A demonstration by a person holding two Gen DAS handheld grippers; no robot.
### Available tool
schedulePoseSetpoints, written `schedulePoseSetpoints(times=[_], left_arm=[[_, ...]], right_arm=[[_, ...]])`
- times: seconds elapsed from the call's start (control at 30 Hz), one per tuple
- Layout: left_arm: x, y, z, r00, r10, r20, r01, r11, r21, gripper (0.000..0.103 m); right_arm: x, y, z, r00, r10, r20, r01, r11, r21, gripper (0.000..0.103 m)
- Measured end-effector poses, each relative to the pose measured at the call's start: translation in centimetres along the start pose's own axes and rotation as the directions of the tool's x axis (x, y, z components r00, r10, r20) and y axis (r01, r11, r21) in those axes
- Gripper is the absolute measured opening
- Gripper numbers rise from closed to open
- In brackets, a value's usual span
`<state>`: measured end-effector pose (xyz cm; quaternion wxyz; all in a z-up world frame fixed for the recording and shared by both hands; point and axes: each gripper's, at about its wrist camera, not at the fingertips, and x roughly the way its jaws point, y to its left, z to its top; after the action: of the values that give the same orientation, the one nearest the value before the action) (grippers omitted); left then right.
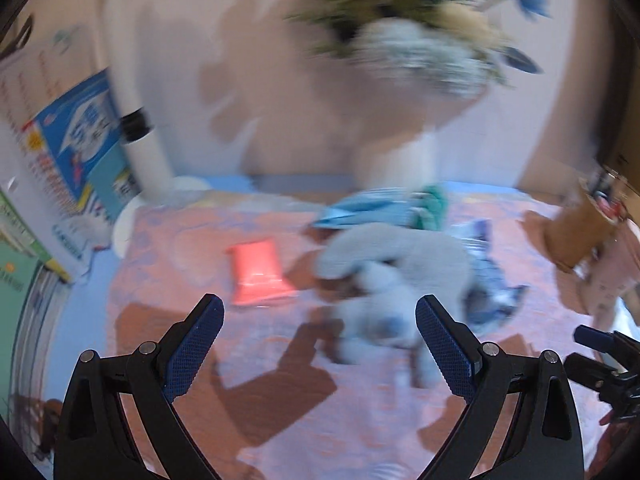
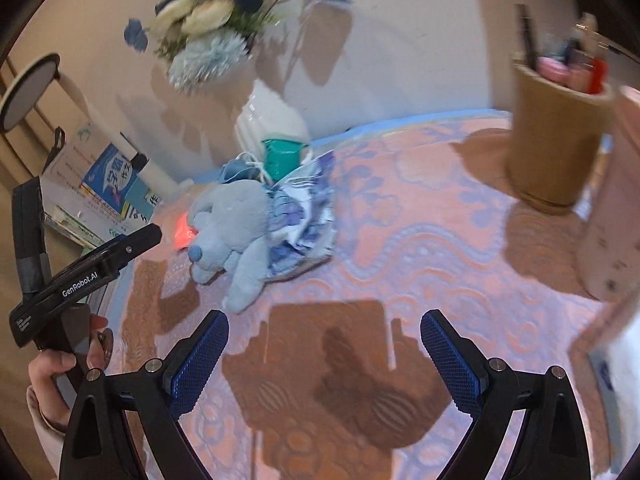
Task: Organize soft objects
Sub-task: 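Move both tools back over the bed, then grasp the red packet with the left tool while the right tool grasps the printed wipes bag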
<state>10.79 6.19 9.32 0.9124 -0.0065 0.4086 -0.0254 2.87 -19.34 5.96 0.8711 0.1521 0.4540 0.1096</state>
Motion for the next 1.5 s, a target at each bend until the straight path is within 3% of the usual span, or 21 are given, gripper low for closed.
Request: schedulePoseSetpoints(times=[0.27, 0.87, 0.93, 0.97, 1.07, 1.5], left_arm=[[3.1, 4.6, 1.2, 0.998, 0.05, -0.039, -0.053, 0.996, -0.068, 0.097], [10.2, 6.3, 2.8, 0.993, 0.077, -0.092, -0.084, 0.993, -0.078, 0.097], [11.3, 6.6, 2.6, 0.992, 0.076, -0.105, -0.086, 0.992, -0.088, 0.098], [11.9, 6.7, 2.5, 0.991, 0.081, -0.103, -0.09, 0.992, -0.085, 0.102], [12.4, 5.5, 2.2, 0.988, 0.138, -0.069, -0.141, 0.989, -0.036, 0.103], [12.6, 5.8, 2.1, 0.99, 0.117, -0.073, -0.121, 0.991, -0.053, 0.103]], right_arm=[[2.6, 1.6, 2.5, 0.999, -0.035, -0.005, 0.035, 0.999, -0.031, 0.097], [10.2, 1.5, 5.3, 0.977, -0.21, -0.02, 0.207, 0.971, -0.118, 0.097], [11.3, 1.2, 5.4, 0.975, -0.221, -0.03, 0.216, 0.968, -0.124, 0.103], [11.7, 1.3, 5.4, 0.97, -0.242, -0.012, 0.238, 0.961, -0.143, 0.103], [12.9, 2.2, 5.0, 0.949, -0.311, 0.056, 0.315, 0.918, -0.24, 0.103], [12.4, 2.2, 5.0, 0.953, -0.297, 0.057, 0.302, 0.926, -0.225, 0.103]])
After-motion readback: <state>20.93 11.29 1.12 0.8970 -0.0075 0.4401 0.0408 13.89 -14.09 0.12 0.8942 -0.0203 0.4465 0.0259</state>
